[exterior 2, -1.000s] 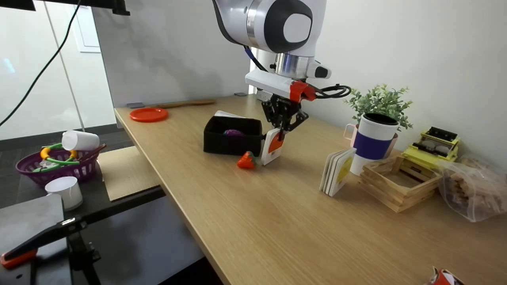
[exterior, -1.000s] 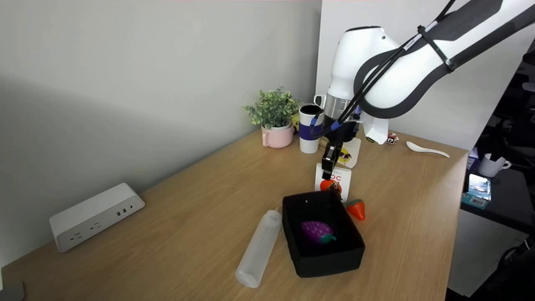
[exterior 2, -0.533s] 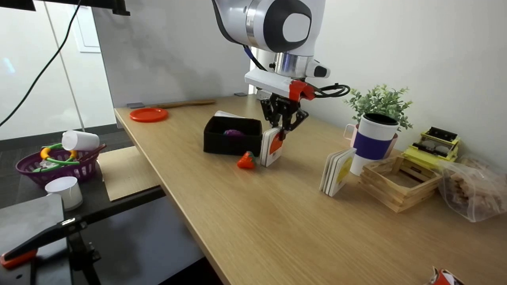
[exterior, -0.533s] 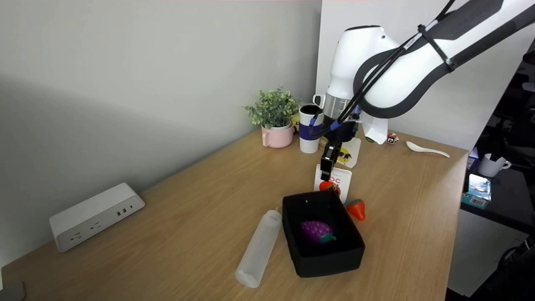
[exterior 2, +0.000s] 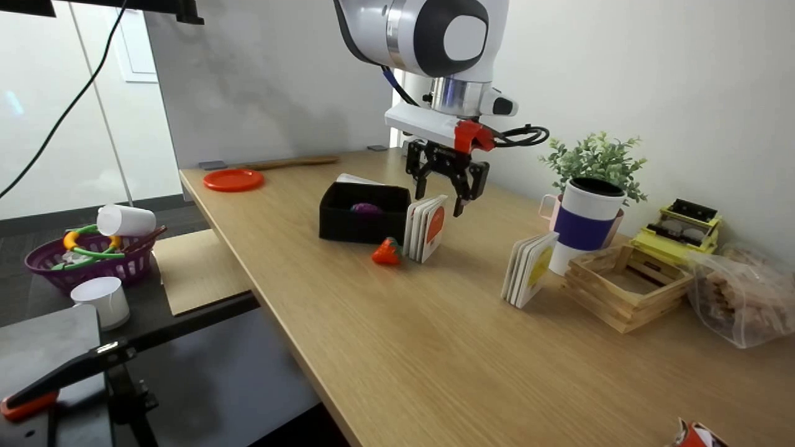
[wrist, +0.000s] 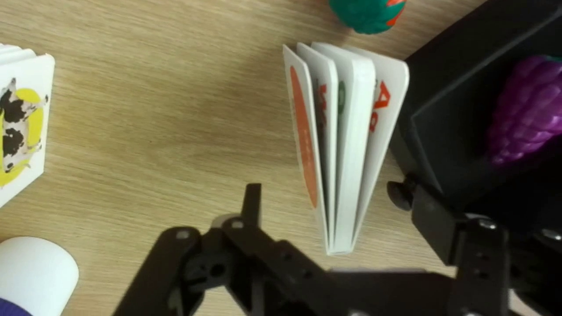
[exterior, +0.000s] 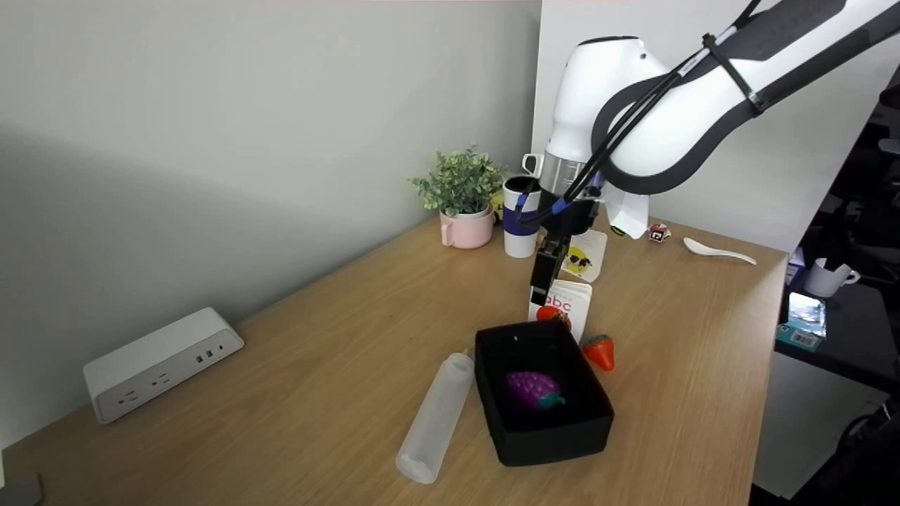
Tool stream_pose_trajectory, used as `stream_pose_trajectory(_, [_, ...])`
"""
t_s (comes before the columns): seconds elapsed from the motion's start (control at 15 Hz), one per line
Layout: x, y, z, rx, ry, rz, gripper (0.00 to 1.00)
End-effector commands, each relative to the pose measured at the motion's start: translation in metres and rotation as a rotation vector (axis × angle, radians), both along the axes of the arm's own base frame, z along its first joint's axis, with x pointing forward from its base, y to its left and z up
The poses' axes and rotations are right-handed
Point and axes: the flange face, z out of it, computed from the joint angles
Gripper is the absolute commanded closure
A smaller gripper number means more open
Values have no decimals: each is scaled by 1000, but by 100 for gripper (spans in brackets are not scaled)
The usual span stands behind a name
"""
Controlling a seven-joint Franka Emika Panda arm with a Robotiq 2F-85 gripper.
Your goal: Put the book on the left in the black box, put the grape toy in the box, remove the book from the box then put the strawberry toy in the box
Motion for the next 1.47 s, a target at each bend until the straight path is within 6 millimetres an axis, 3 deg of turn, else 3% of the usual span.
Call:
stream_pose_trajectory(0.0, [3,7,10,-1,-12,10,0])
stream_pose_trajectory(0.33, [-12,29,25,11,18,4,0])
stream_pose_trajectory(0.67, [-53,58,24,-7,116,-60,0])
stream_pose_trajectory(0.8, [-66,70,28,-33,81,-38,0])
stream_pose_trajectory(0.87, [-45,66,20,-9,99,-42,0])
stream_pose_trajectory(1.2, [-59,74,26,-21,98,-34,0])
stream_pose_trajectory(1.4, [-58,71,14,-16,152,-75,0])
